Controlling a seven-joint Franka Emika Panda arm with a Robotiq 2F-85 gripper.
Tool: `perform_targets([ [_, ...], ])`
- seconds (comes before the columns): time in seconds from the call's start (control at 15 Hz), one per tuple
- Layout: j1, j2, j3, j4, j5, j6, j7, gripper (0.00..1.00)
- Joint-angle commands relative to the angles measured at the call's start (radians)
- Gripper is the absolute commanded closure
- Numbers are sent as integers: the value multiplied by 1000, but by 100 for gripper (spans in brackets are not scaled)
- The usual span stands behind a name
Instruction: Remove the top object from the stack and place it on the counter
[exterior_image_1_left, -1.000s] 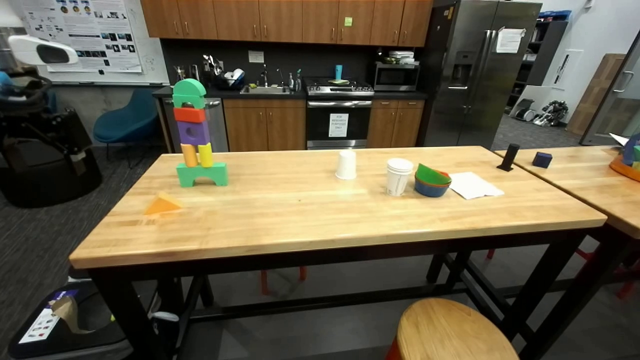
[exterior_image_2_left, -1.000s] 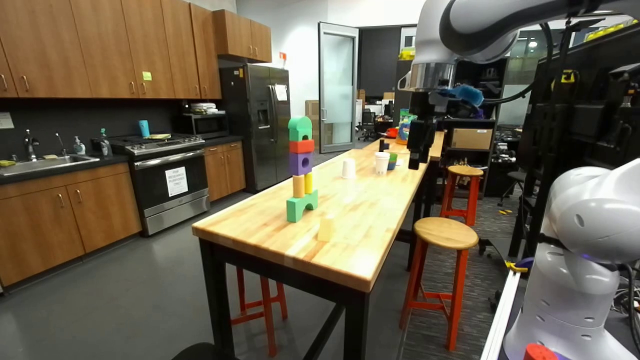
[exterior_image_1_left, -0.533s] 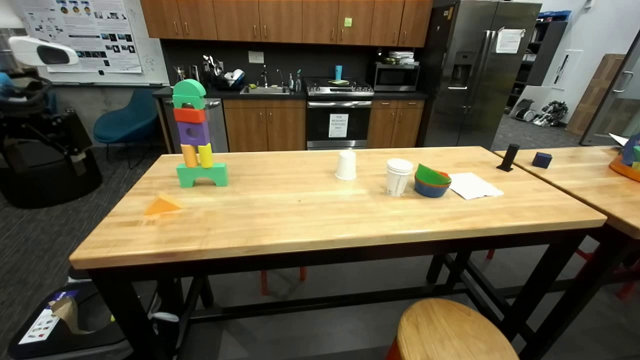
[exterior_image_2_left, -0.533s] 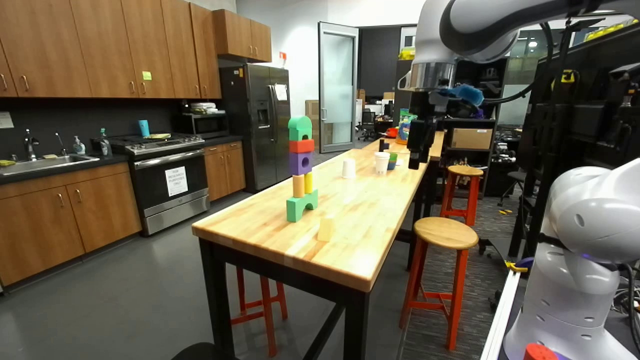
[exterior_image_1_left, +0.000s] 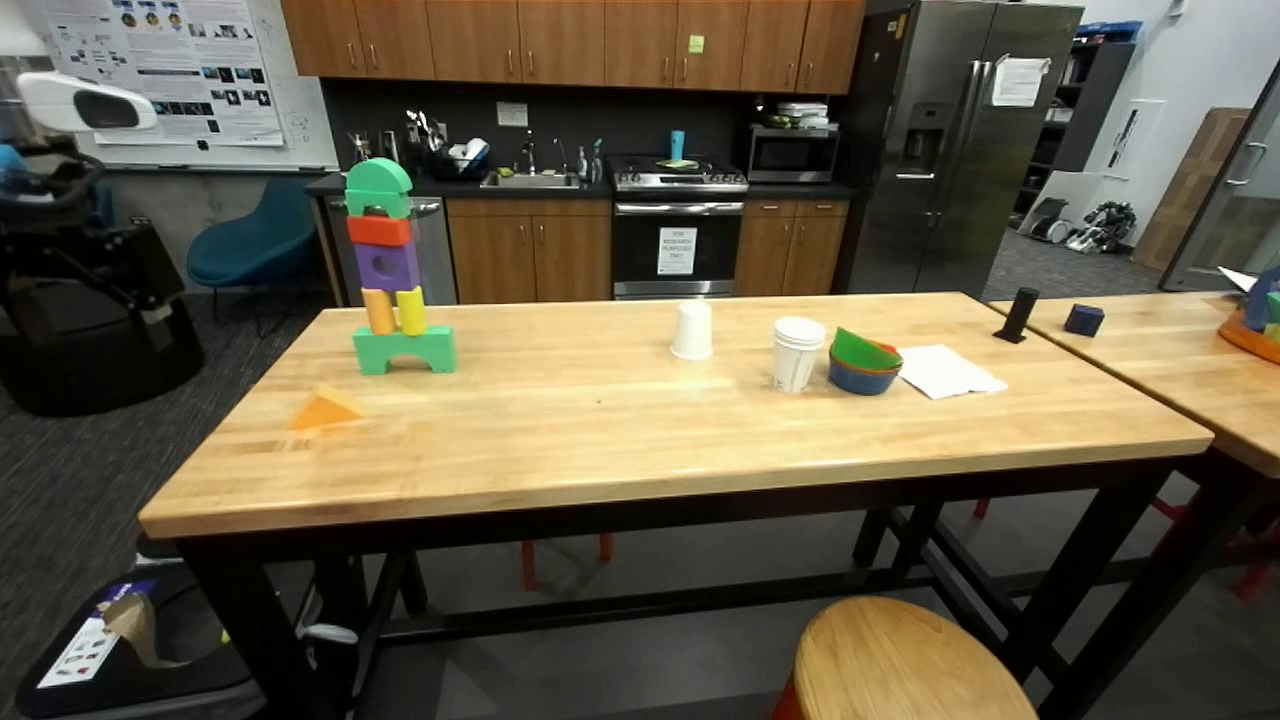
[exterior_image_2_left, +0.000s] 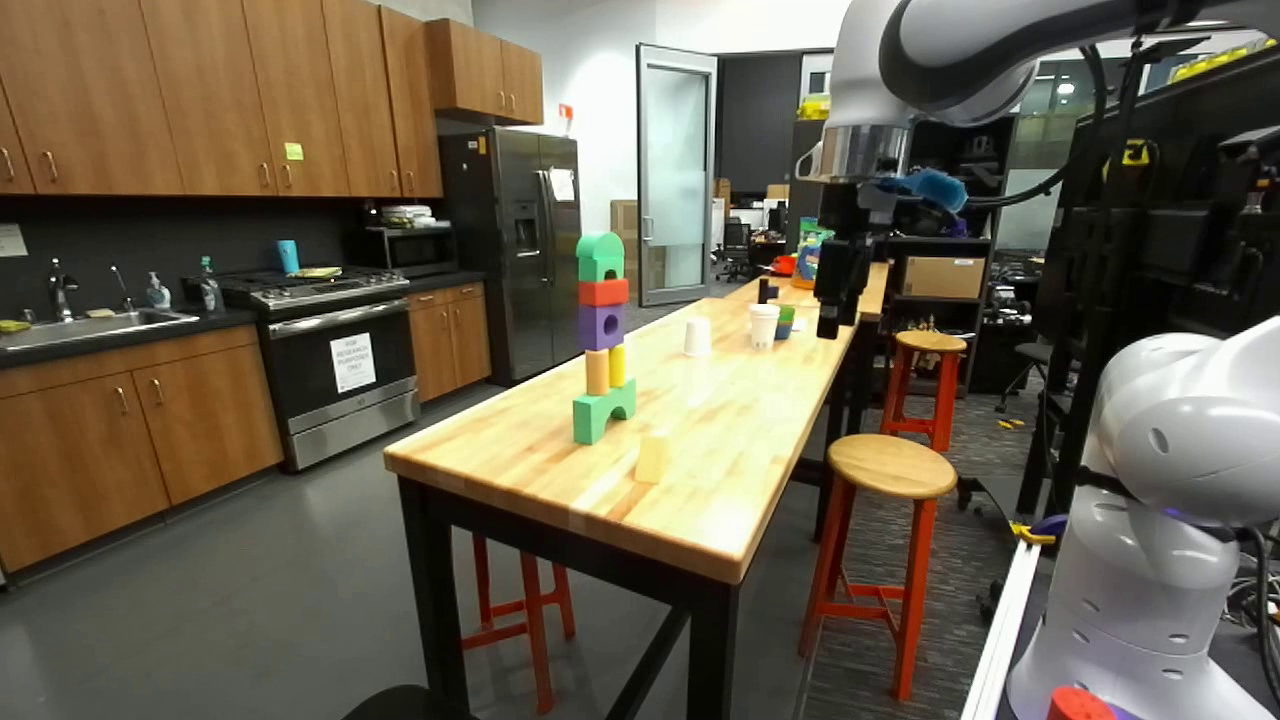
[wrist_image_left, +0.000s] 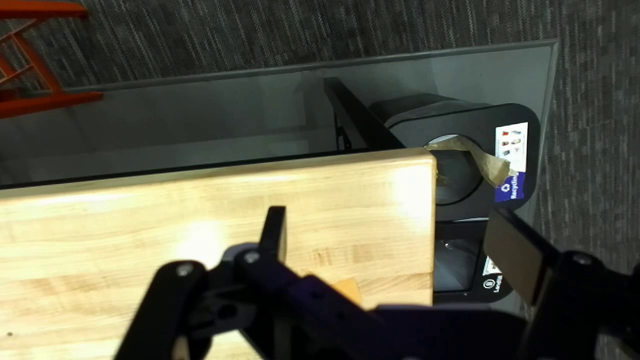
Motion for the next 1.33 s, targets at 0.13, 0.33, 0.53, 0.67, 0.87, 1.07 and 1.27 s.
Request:
perform_targets([
  [0.13, 34, 60, 56, 72, -14, 41, 32, 0],
  [0.33, 57, 119, 110, 134, -12, 94, 59, 0],
  [0.53, 69, 237, 156, 225, -20, 142, 91, 0],
  [0.67, 65, 330, 174, 292, -32, 168, 108, 0],
  [0.87, 53, 439, 180, 382, -61, 190, 133, 0],
  [1.07, 40, 507, 172, 441, -97, 247, 183, 0],
  [1.27, 29, 530, 168, 476, -121, 294, 241, 0],
])
